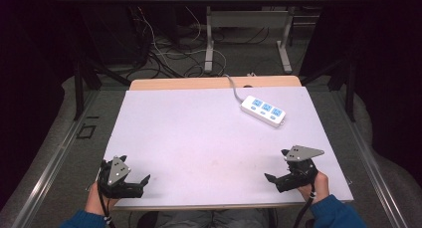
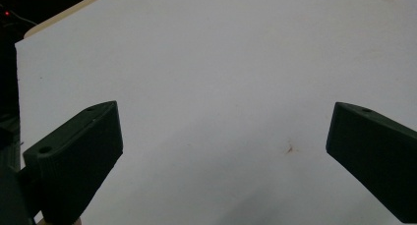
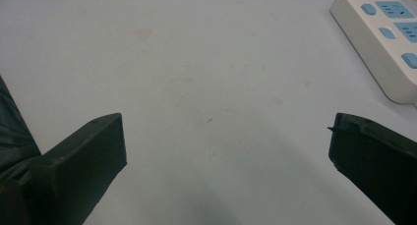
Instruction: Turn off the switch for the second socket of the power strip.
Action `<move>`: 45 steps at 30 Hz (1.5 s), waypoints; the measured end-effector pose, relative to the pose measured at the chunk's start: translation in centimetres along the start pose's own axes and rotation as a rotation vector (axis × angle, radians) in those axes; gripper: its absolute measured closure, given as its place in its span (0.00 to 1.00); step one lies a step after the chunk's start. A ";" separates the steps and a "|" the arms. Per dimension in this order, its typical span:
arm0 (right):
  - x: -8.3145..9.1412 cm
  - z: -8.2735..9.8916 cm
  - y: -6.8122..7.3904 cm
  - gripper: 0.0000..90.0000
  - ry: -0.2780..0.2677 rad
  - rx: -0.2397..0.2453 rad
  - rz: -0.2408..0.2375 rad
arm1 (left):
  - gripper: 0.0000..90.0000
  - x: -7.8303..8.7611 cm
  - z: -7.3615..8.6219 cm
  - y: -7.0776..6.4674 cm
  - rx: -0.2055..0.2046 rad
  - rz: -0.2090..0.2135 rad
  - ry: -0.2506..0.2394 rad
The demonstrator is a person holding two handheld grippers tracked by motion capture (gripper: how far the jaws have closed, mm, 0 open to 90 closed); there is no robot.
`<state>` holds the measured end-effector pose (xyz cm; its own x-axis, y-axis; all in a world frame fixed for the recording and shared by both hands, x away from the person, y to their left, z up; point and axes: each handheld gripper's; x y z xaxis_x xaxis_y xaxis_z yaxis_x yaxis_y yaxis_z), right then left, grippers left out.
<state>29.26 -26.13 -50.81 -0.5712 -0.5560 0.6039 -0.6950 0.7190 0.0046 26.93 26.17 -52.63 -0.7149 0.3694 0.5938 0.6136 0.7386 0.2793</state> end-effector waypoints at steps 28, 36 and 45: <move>-1.9 -2.2 -2.0 0.01 0.038 -0.013 0.048 | 0.01 -0.2 -0.1 -0.2 -0.022 0.010 0.015; -2.7 -2.5 -3.2 0.01 0.045 -0.037 0.056 | 0.01 -0.3 0.0 -0.2 -0.027 0.010 0.016; -3.5 -3.0 -4.4 0.01 0.044 -0.061 0.060 | 0.01 -0.3 0.0 -0.2 -0.029 0.013 0.019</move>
Point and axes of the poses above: each handheld gripper's, and its own axes: x roughly backward along the jaws, z roughly out of its underside, y roughly to its left, and after that the axes turned 5 degrees about -x, right-handed
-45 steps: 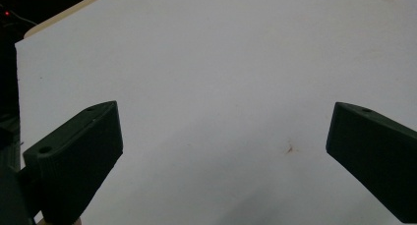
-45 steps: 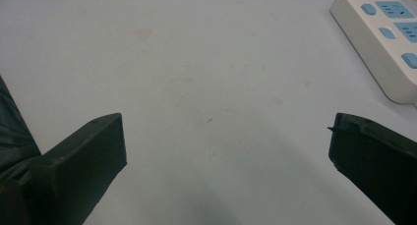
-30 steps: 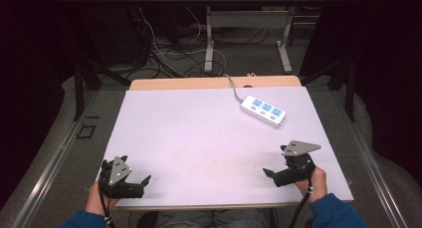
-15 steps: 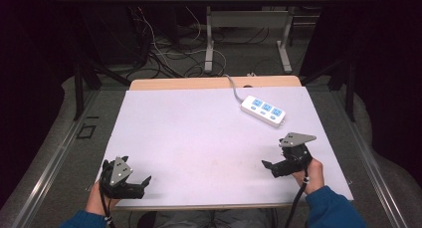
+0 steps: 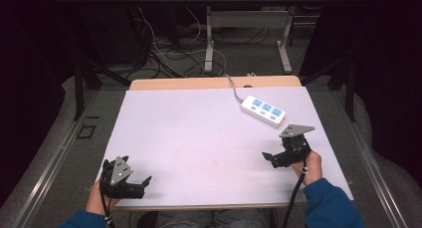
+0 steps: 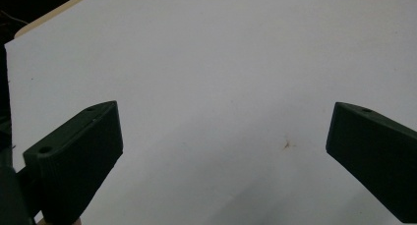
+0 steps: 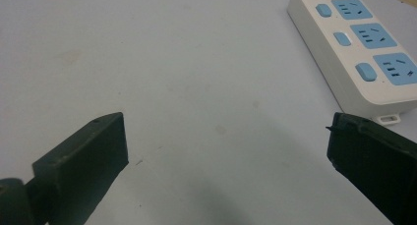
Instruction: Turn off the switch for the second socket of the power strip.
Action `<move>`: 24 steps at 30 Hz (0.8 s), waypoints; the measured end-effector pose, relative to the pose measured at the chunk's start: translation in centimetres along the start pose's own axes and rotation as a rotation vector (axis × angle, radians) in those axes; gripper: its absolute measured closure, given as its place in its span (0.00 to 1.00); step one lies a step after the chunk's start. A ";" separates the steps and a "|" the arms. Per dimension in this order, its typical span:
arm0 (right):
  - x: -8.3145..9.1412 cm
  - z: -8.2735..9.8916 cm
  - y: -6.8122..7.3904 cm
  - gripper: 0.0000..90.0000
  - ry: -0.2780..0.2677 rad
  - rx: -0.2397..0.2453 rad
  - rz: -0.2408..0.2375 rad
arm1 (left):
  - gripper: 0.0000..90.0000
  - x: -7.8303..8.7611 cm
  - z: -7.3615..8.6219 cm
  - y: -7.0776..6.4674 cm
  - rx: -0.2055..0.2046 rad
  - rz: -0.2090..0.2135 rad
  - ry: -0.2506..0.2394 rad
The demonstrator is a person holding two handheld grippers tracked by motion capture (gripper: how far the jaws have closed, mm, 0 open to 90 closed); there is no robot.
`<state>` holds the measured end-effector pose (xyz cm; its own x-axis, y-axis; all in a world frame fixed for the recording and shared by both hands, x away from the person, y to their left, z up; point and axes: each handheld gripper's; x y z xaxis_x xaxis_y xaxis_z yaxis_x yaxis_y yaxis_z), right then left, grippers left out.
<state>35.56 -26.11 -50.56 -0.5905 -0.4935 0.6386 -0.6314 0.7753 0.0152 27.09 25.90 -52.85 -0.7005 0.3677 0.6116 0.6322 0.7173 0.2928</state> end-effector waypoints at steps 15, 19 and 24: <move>-1.4 -0.9 -1.3 0.01 0.016 -0.012 0.017 | 0.01 0.0 0.0 0.0 -0.006 0.003 0.001; -1.7 -1.1 -1.8 0.02 0.027 -0.020 0.018 | 0.01 -0.1 0.0 0.0 -0.004 -0.001 -0.002; -2.1 -1.4 -2.3 0.02 0.030 -0.025 0.030 | 0.01 0.0 0.0 0.0 -0.009 0.000 0.001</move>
Point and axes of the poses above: each handheld gripper's, and its own axes: x roughly backward along the jaws, z roughly out of its underside, y roughly to its left, and after that the axes turned 5 degrees about -x, right-handed
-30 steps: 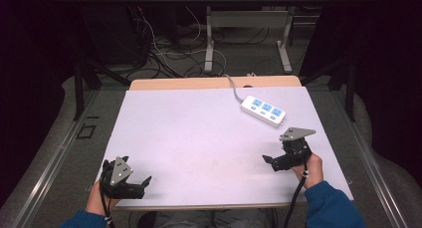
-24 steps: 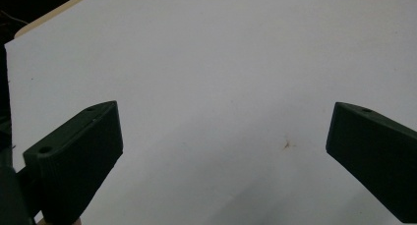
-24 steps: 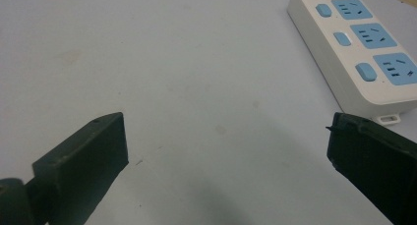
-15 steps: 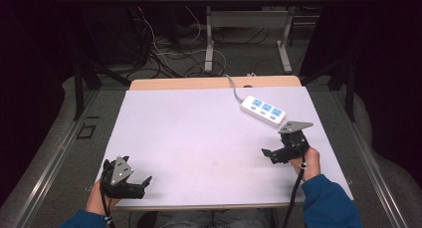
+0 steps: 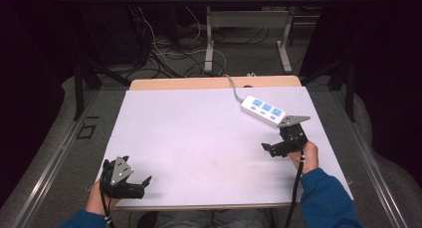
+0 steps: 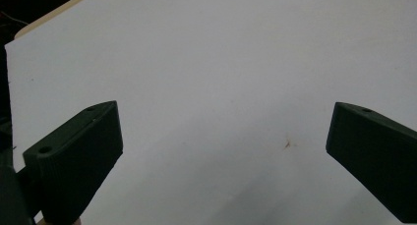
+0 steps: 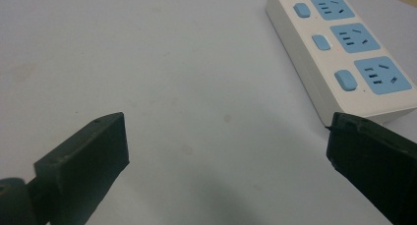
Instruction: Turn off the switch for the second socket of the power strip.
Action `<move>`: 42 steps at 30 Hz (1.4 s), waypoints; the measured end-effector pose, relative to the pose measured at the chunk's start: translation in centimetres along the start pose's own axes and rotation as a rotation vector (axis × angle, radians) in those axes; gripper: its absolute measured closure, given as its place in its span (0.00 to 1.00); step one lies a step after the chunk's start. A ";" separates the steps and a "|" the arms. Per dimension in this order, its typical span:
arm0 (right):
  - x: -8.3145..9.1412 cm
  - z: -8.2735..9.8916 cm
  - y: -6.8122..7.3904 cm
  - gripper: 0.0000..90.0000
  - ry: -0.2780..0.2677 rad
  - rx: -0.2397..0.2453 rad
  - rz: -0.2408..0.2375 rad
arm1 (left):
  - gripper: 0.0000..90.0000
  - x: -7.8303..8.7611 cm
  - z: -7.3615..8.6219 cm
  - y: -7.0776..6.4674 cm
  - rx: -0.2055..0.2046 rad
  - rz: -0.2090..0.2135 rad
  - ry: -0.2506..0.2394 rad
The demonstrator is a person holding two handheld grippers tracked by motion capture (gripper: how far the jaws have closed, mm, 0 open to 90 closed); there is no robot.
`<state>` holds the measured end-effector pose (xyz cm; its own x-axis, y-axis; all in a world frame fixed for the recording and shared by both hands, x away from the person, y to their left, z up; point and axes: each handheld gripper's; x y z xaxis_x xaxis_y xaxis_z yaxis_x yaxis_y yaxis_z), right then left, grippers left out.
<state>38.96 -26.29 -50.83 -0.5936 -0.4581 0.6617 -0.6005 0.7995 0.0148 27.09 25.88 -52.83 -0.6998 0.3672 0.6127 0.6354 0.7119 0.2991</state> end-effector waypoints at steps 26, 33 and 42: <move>-2.8 -1.4 -2.4 0.00 0.011 -0.026 0.013 | 0.01 -0.1 0.0 0.0 -0.001 0.008 0.005; -3.6 -1.9 -2.9 0.00 0.006 -0.050 0.018 | 0.01 -0.1 0.0 0.0 -0.001 0.006 0.003; -4.3 -2.7 -3.5 0.00 -0.005 -0.067 0.024 | 0.01 -0.2 0.0 0.0 0.005 0.004 0.003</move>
Point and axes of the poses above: each handheld gripper's, and its own axes: x roughly backward along the jaws, z roughly out of its underside, y roughly to its left, and after that the axes turned 5 degrees about -x, right-handed
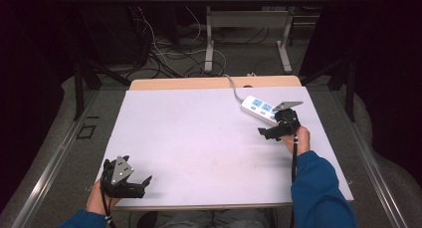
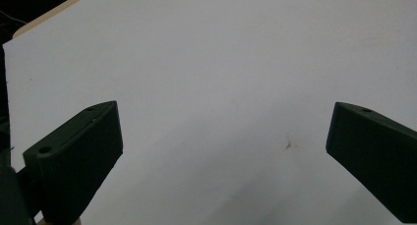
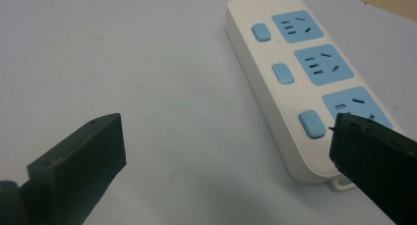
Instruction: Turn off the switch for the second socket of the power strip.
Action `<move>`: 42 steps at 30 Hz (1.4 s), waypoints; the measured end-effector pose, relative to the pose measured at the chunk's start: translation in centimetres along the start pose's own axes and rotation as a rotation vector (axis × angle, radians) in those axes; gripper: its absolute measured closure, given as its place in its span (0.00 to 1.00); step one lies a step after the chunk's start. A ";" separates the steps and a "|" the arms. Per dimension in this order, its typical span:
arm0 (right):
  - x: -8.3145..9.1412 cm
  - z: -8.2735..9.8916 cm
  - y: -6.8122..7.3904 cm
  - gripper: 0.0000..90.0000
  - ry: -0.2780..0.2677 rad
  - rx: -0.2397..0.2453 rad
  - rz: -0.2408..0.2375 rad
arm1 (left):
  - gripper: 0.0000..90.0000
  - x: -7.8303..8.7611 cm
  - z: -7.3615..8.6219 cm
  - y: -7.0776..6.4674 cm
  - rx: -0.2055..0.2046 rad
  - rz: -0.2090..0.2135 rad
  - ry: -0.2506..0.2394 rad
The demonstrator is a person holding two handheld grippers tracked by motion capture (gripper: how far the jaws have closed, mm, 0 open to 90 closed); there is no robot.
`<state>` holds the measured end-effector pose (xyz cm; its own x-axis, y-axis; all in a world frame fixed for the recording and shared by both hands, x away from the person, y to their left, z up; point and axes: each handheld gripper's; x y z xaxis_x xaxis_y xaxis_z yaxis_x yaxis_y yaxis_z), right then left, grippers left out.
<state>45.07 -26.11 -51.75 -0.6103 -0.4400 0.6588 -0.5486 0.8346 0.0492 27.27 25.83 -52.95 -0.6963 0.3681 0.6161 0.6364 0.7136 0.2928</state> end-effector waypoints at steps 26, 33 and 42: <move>-1.3 -1.7 -1.0 0.02 -0.062 -0.047 0.009 | 0.01 -0.2 0.0 0.2 0.009 0.002 -0.005; -0.9 -1.7 -1.5 0.18 -0.087 -0.069 0.019 | 0.00 -0.2 0.0 0.1 0.000 0.005 0.002; -1.1 -1.9 -1.7 0.70 -0.112 -0.071 0.063 | 0.01 -0.3 0.0 0.1 0.002 0.006 0.001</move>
<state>47.78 -26.45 -51.15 -0.7046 -0.4170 0.5742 -0.4677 0.8814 0.0663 27.56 25.77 -53.09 -0.6924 0.3716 0.6185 0.6398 0.7125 0.2881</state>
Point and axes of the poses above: each handheld gripper's, and its own axes: x roughly backward along the jaws, z roughly out of its underside, y roughly to its left, and after that the axes turned 5 degrees about -x, right-handed
